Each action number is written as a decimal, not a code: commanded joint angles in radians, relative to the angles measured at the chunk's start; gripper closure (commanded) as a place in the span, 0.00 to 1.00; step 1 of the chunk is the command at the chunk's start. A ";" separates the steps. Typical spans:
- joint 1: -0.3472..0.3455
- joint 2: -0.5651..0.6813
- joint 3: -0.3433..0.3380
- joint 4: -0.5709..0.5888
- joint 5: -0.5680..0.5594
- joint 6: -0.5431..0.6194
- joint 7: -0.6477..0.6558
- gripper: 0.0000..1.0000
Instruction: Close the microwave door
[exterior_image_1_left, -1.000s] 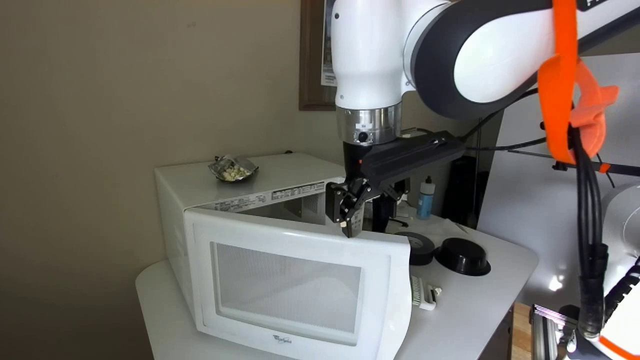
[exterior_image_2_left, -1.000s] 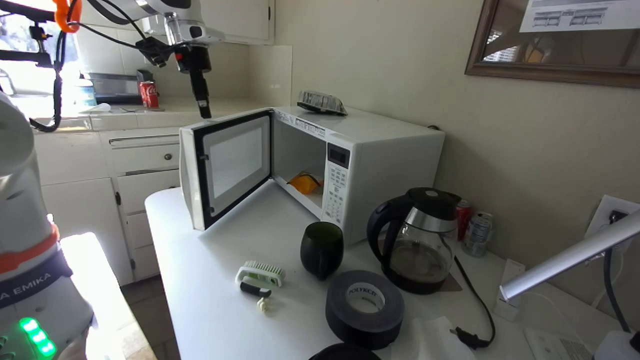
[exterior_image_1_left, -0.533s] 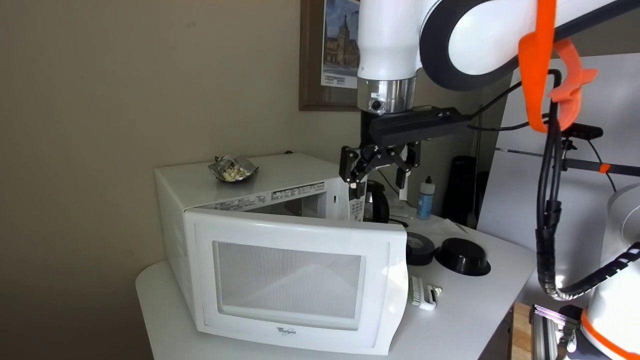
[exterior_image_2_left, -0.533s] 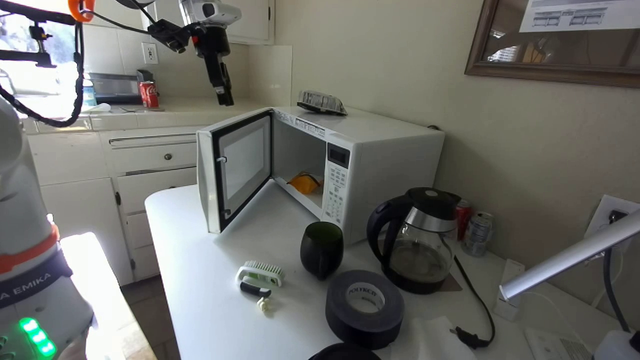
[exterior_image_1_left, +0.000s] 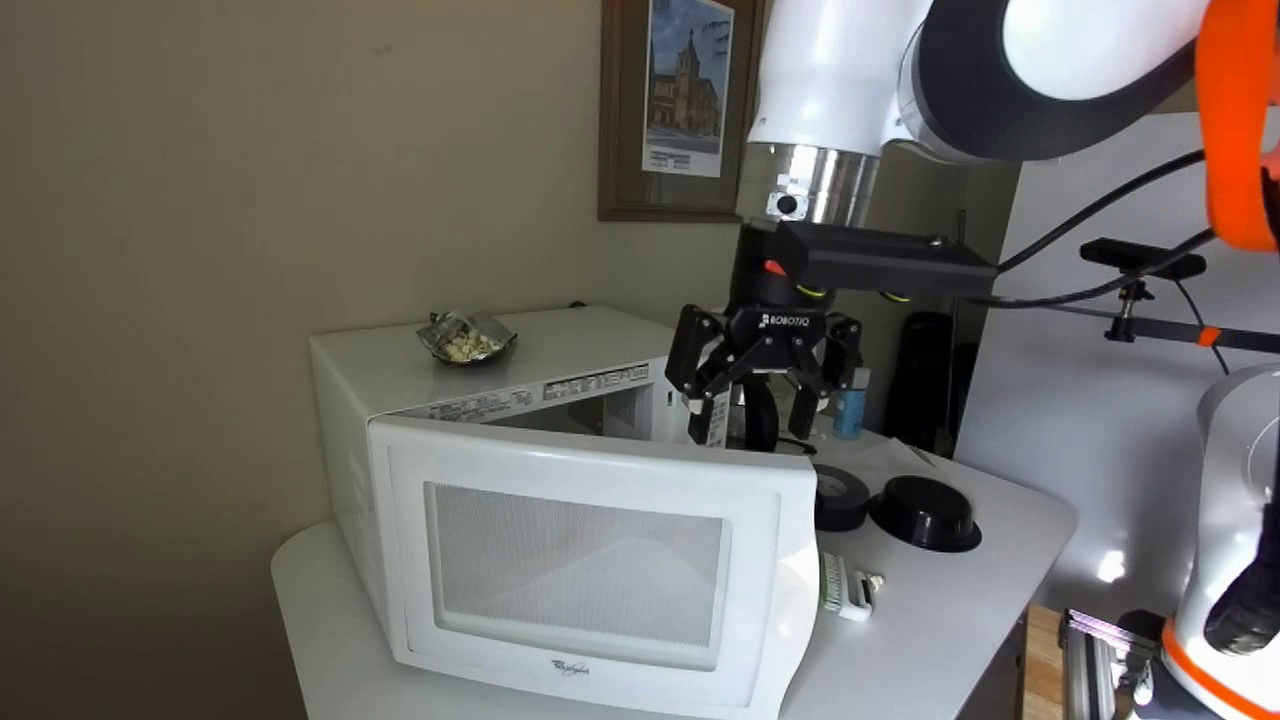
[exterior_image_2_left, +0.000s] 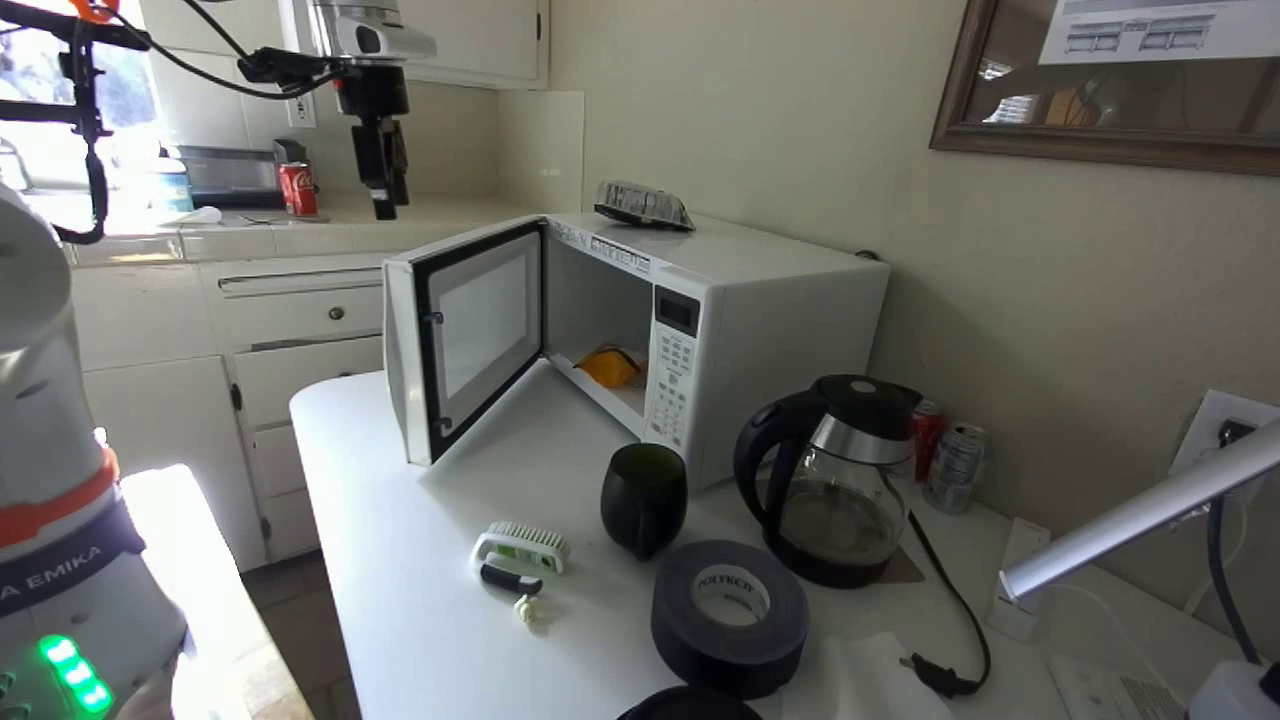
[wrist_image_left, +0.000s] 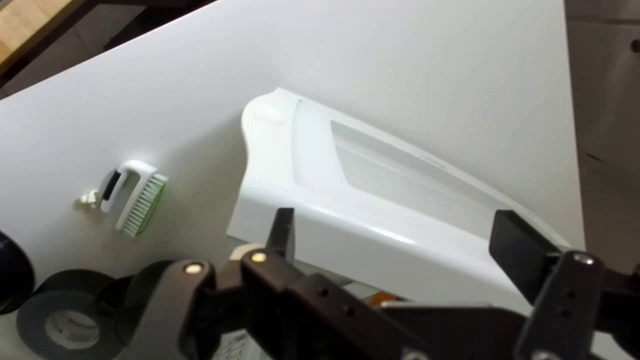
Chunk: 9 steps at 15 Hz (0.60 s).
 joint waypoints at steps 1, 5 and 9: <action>0.055 -0.077 0.001 -0.103 0.159 0.100 -0.022 0.00; 0.047 -0.049 0.000 -0.151 0.211 0.183 -0.052 0.00; 0.006 -0.010 0.014 -0.173 0.179 0.246 -0.035 0.00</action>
